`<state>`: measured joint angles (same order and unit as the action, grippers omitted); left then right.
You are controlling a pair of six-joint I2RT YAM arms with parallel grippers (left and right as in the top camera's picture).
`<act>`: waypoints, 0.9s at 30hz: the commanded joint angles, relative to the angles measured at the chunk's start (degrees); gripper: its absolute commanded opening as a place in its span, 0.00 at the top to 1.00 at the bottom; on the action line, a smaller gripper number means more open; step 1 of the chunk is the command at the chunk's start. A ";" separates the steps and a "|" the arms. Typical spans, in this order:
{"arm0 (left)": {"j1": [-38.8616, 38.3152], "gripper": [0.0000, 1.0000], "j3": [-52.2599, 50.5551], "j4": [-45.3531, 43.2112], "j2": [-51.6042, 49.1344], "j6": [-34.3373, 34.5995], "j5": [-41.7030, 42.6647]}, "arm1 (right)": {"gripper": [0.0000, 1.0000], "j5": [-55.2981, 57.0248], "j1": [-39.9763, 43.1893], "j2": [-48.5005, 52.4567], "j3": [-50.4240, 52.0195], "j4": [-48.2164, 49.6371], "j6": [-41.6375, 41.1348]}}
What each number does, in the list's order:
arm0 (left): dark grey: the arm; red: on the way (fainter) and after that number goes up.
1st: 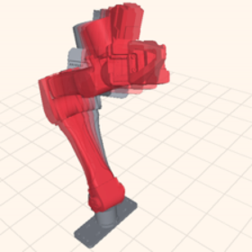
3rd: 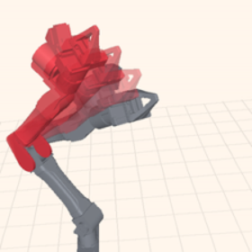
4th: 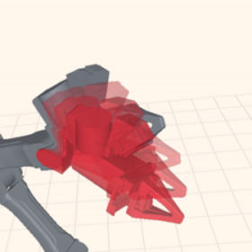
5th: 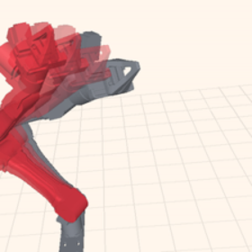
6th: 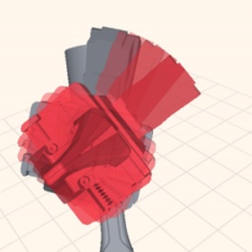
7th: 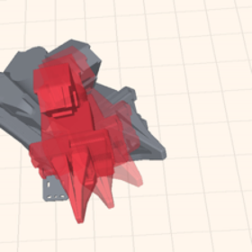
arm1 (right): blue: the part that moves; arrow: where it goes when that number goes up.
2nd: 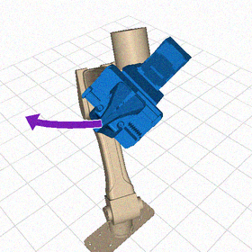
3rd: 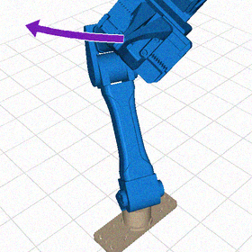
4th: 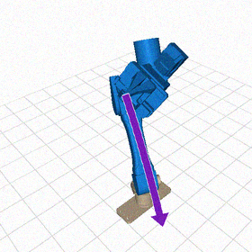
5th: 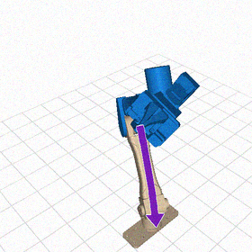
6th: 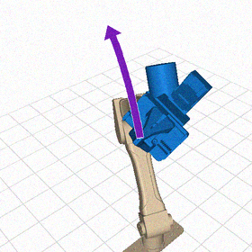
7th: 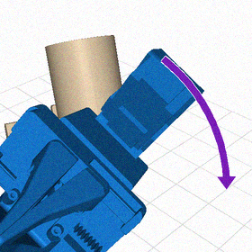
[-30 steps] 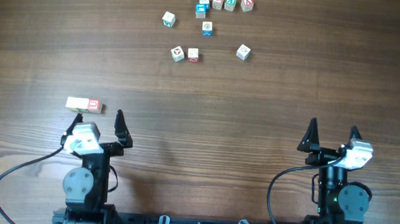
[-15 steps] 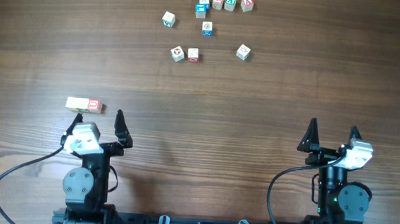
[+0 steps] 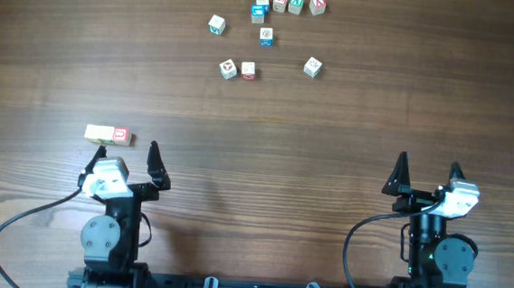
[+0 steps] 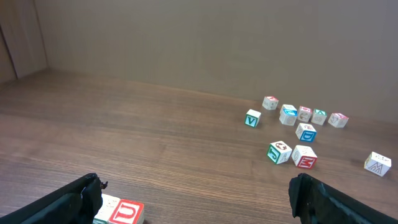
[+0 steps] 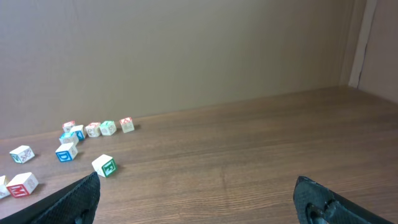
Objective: Form a horizontal line
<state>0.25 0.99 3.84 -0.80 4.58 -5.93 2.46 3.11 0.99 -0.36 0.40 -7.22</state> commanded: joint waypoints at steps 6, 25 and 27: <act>-0.37 0.00 -0.68 -0.11 0.48 -1.14 0.92 | 0.00 0.55 0.28 -0.72 0.07 0.24 1.09; -0.37 0.00 -0.68 -0.13 0.48 -1.14 0.92 | 0.00 0.55 0.28 -0.72 0.07 0.24 1.11; -0.37 0.00 -0.68 -0.13 0.48 -1.14 0.92 | 0.01 0.55 0.28 -0.72 0.07 0.24 1.09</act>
<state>0.25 0.99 3.84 -0.80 4.58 -5.93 2.48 3.11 0.99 -0.36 0.40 -7.22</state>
